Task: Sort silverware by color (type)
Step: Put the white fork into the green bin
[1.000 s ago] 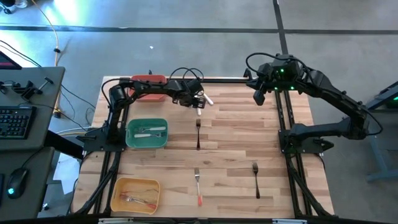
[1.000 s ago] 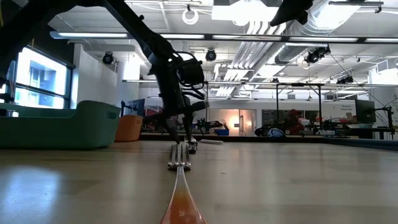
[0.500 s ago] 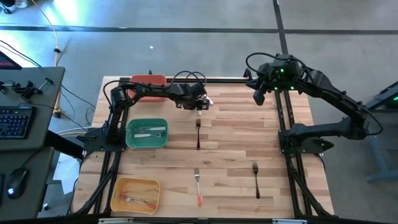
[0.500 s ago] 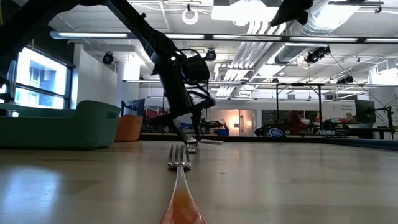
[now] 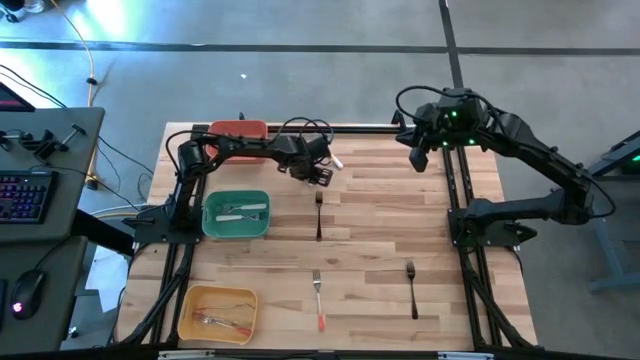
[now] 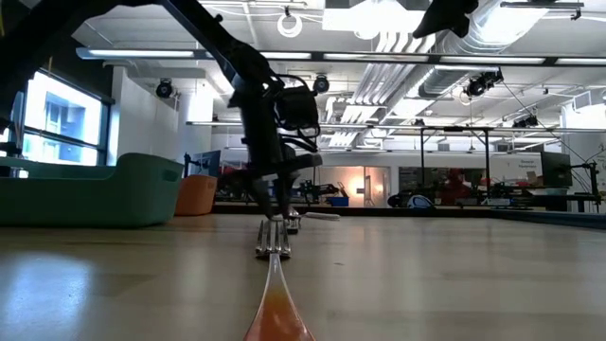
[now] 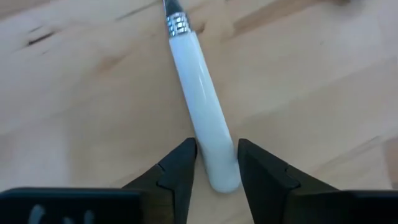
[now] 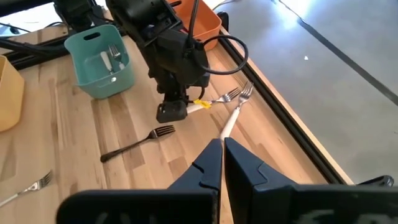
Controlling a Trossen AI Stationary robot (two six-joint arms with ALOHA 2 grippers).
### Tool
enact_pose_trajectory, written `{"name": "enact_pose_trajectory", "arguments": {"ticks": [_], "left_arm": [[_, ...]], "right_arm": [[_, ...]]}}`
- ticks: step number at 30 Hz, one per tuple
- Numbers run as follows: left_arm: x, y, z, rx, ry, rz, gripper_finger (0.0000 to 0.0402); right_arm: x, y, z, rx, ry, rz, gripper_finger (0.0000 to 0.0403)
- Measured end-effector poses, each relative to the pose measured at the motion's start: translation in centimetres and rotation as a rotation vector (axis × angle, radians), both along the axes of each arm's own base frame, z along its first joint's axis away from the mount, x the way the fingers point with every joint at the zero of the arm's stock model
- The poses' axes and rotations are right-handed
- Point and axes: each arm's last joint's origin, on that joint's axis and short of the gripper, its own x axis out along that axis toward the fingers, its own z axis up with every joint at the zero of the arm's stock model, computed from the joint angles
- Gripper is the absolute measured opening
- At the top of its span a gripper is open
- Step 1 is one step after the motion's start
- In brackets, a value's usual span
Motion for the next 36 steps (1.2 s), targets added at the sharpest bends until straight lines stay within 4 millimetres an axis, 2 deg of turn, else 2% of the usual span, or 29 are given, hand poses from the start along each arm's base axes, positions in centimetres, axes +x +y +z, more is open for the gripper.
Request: {"name": "enact_pose_trajectory", "arguments": {"ticks": [7,11,18,21,29,32,36], "left_arm": [[-0.2,0.1,-0.1,-0.003,0.010,-0.054,0.0120],[-0.3,0.6,-0.9,-0.022,0.023,-0.098,0.0114],[-0.2,0.4,-1.3,-0.039,0.029,-0.214,0.0043],[-0.2,0.4,-0.8,-0.059,-0.003,-0.267,0.0013],[-1.4,0.4,1.5,-0.056,-0.001,-0.312,0.0007],[-1.5,0.4,2.1,-0.029,-0.005,-0.352,0.0005],[-1.4,0.3,2.1,-0.057,-0.028,-0.372,0.0004]], "right_arm": [[0.0,-0.1,0.1,-0.018,-0.004,-0.008,0.0000],[0.1,-0.1,0.3,-0.016,-0.036,-0.021,0.0000],[0.3,-0.2,0.6,-0.033,-0.060,-0.029,0.0000],[0.3,-0.2,0.6,-0.034,-0.064,-0.030,0.0000],[0.3,-0.3,0.5,-0.035,-0.063,-0.028,0.0000],[0.7,-0.3,-0.8,0.010,-0.047,0.017,0.0000],[1.9,-0.7,-4.7,0.105,-0.048,0.069,0.0000]]}}
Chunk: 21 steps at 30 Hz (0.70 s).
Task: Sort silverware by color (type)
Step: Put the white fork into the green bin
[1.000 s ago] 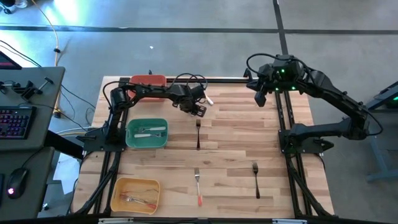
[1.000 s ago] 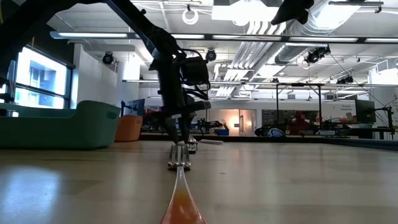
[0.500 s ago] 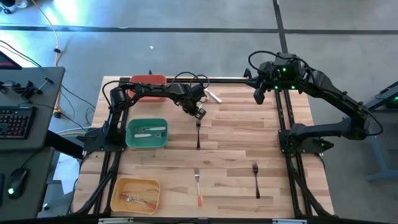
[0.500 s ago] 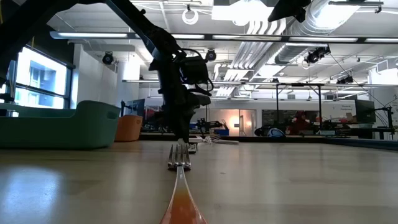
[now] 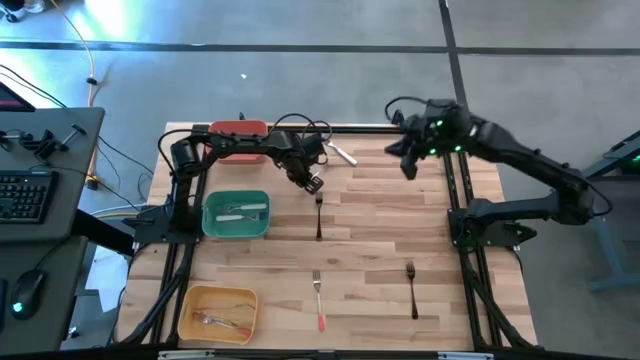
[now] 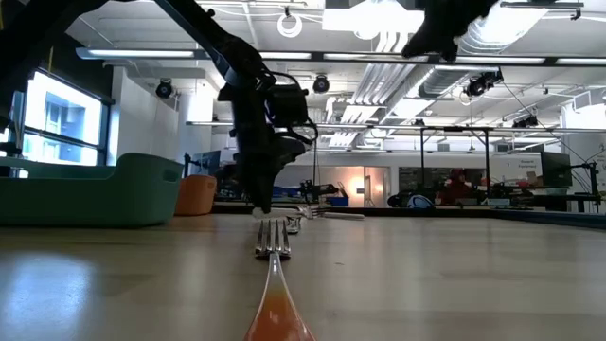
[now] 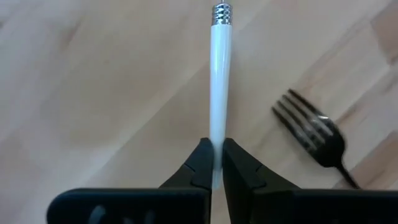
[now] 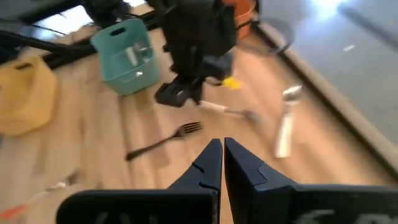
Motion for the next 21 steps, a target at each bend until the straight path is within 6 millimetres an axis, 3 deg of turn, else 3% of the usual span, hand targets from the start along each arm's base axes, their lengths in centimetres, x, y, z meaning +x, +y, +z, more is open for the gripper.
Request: {"name": "enact_pose_trajectory", "arguments": {"ticks": [6,12,16,21], "left_arm": [[0.8,-0.8,0.2,0.010,-0.046,-0.030,0.0003],[1.5,-1.3,0.4,-0.018,-0.112,-0.056,0.0004],[2.3,-1.3,0.8,-0.082,-0.232,-0.071,0.0005],[3.4,-1.0,1.5,-0.122,-0.381,-0.066,0.0003]], "right_arm": [[1.6,-0.5,-7.9,0.242,-0.172,-0.020,0.0000],[0.8,0.0,-14.4,0.465,-0.257,-0.151,0.0000],[0.1,0.6,-16.5,0.552,-0.235,-0.180,0.0003],[0.2,0.6,-16.4,0.549,-0.242,-0.175,0.0048]]}}
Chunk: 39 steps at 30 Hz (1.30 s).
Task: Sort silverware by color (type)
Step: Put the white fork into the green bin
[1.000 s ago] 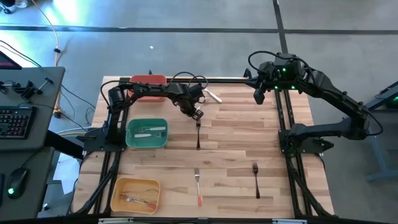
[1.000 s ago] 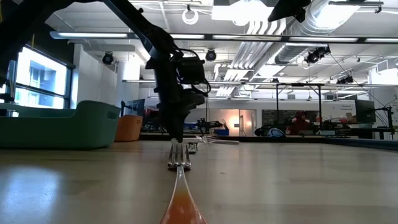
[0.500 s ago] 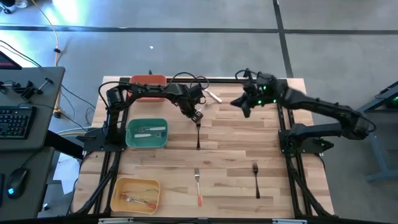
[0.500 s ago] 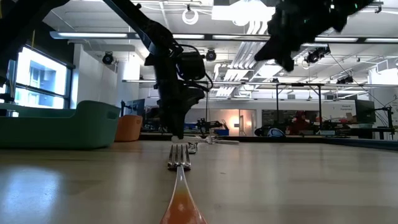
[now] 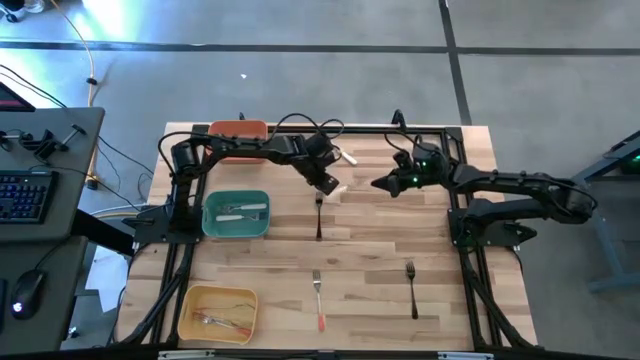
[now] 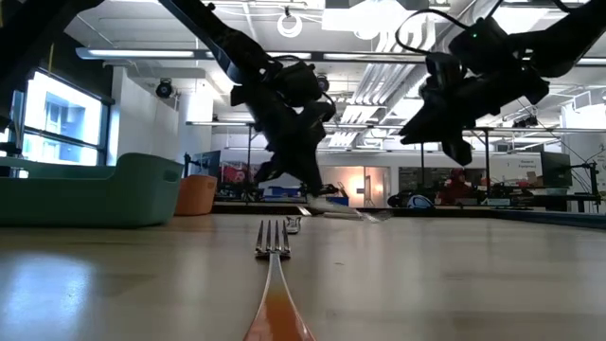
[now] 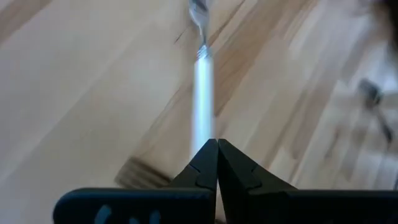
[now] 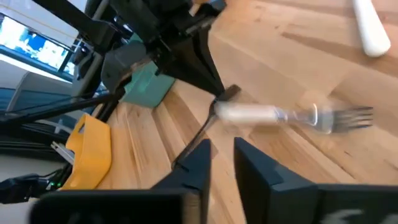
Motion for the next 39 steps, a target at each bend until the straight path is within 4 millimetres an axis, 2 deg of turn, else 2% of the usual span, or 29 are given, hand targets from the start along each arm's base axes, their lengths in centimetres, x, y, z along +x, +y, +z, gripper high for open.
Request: {"name": "enact_pose_trajectory", "arguments": {"ticks": [7,12,16,19,24,30,36,39], "left_arm": [[0.0,0.0,0.0,0.012,-0.002,-0.009,0.0002],[0.0,-0.2,0.0,0.039,-0.003,-0.047,0.0001],[0.1,-0.5,0.0,0.087,-0.007,-0.111,0.0001],[0.7,-0.5,0.3,0.126,-0.074,-0.132,0.0000],[1.9,-0.3,1.2,0.141,-0.187,-0.015,0.0004],[2.9,-1.1,0.5,0.206,-0.200,0.009,0.0042],[3.7,-2.0,-0.7,0.214,-0.196,0.033,0.0090],[4.0,-2.0,-1.0,0.212,-0.209,0.059,0.0106]], "right_arm": [[0.0,-0.4,0.2,-0.036,0.008,-0.028,0.0123],[0.3,-0.1,-0.3,-0.117,0.067,0.046,0.0131],[1.5,-0.1,0.2,-0.176,0.143,0.128,0.0131],[2.5,-0.3,0.7,-0.236,0.197,0.148,0.0130],[2.5,-1.0,1.6,-0.315,0.308,0.165,0.0104],[0.8,-2.0,3.8,-0.395,0.298,0.141,0.0013],[-1.5,-2.5,6.5,-0.453,0.179,0.054,0.0019],[-2.5,-2.3,7.6,-0.466,0.123,0.021,0.0008]]}}
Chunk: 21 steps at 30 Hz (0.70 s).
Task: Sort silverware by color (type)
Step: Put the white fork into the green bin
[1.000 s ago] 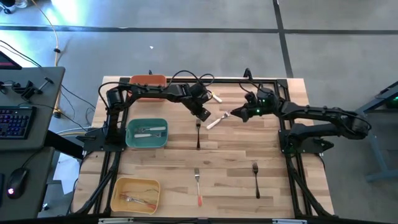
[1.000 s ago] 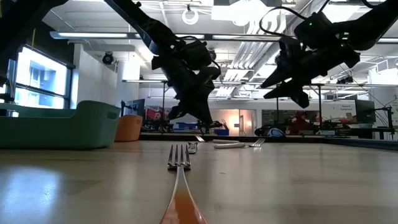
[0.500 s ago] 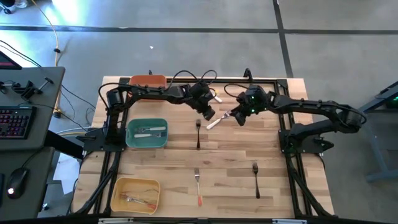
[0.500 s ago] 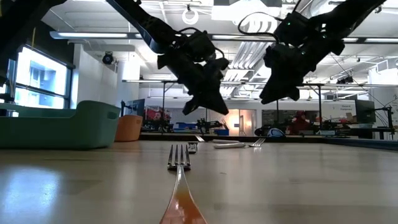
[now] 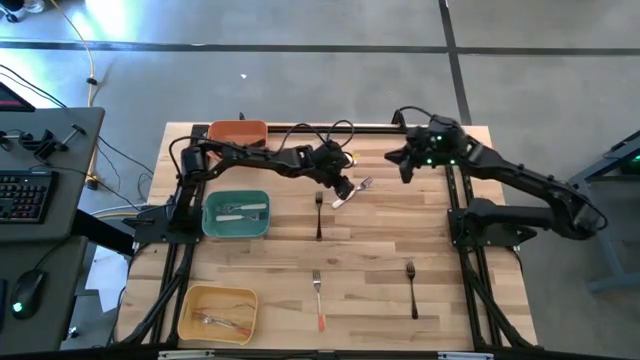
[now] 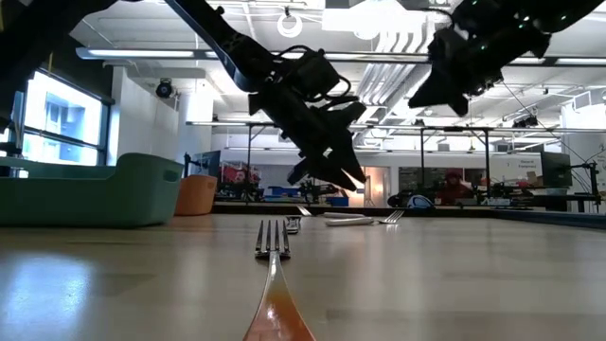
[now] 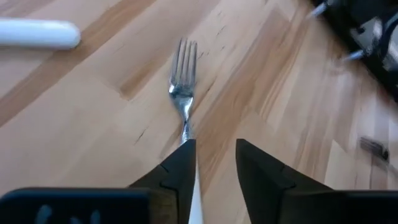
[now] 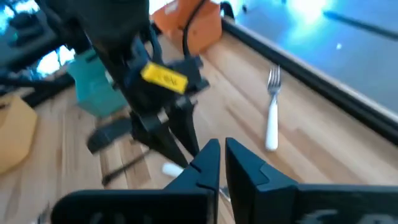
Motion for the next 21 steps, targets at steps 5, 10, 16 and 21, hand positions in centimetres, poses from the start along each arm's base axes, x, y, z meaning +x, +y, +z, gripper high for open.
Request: {"name": "enact_pose_trajectory", "arguments": {"ticks": [5,10,16,21], "left_arm": [[0.3,0.2,-0.3,0.022,-0.016,0.017,0.0115],[0.6,0.1,-0.8,0.028,-0.004,0.012,0.0115],[1.7,-0.6,0.0,0.068,0.041,-0.032,0.0115],[2.6,-0.1,-0.4,0.083,0.113,-0.060,0.0115]], "right_arm": [[-1.2,0.5,1.3,-0.042,-0.059,-0.023,0.0005],[-1.7,0.8,1.9,-0.065,-0.086,-0.025,0.0001],[-1.8,0.9,1.9,-0.073,-0.087,-0.022,0.0000],[-1.8,0.9,1.9,-0.067,-0.088,-0.023,0.0000]]}}
